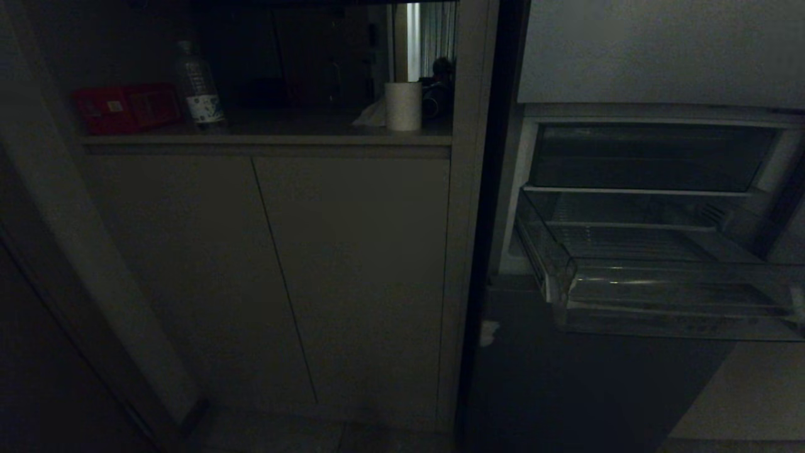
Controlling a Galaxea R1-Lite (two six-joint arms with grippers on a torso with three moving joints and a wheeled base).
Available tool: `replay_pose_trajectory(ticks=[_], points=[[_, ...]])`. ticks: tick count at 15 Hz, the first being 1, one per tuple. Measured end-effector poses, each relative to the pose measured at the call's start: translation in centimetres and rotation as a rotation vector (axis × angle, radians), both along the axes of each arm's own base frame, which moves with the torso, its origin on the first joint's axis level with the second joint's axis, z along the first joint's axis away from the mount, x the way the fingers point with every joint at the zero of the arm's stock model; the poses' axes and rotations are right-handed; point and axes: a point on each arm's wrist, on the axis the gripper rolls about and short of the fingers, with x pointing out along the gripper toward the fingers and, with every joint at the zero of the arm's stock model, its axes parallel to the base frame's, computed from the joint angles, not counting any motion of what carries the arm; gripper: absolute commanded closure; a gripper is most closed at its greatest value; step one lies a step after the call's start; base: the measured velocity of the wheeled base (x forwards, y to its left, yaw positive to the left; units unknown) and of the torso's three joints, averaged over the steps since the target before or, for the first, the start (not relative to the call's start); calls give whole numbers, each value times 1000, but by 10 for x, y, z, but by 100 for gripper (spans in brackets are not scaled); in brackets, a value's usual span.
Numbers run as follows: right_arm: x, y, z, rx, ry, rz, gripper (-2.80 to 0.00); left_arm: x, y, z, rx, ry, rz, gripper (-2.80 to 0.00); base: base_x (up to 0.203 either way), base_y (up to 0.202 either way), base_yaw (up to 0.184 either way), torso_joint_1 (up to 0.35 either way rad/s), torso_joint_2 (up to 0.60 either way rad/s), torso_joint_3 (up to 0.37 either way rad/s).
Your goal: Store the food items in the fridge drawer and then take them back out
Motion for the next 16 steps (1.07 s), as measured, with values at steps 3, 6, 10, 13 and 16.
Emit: replay_pose_trajectory(ticks=[3,6,10,13,16], points=[[0,0,0,2,-2,-2,0,0,0,0,-5,0,1,0,0,0,0,0,0,0],[0,0,0,1,-2,-2,0,0,0,0,-19,0,2,0,1,-1,-20,2,1,2],[0,0,0,2,-2,-1,0,0,0,0,-30,-1,2,0,0,8,-161,-1,3,1],[0,0,0,1,-1,-1,0,0,0,0,-31,-1,2,0,-4,10,-180,1,3,3],[0,0,0,1,-1,-1,0,0,0,0,-31,-1,2,0,1,6,-177,3,5,5]])
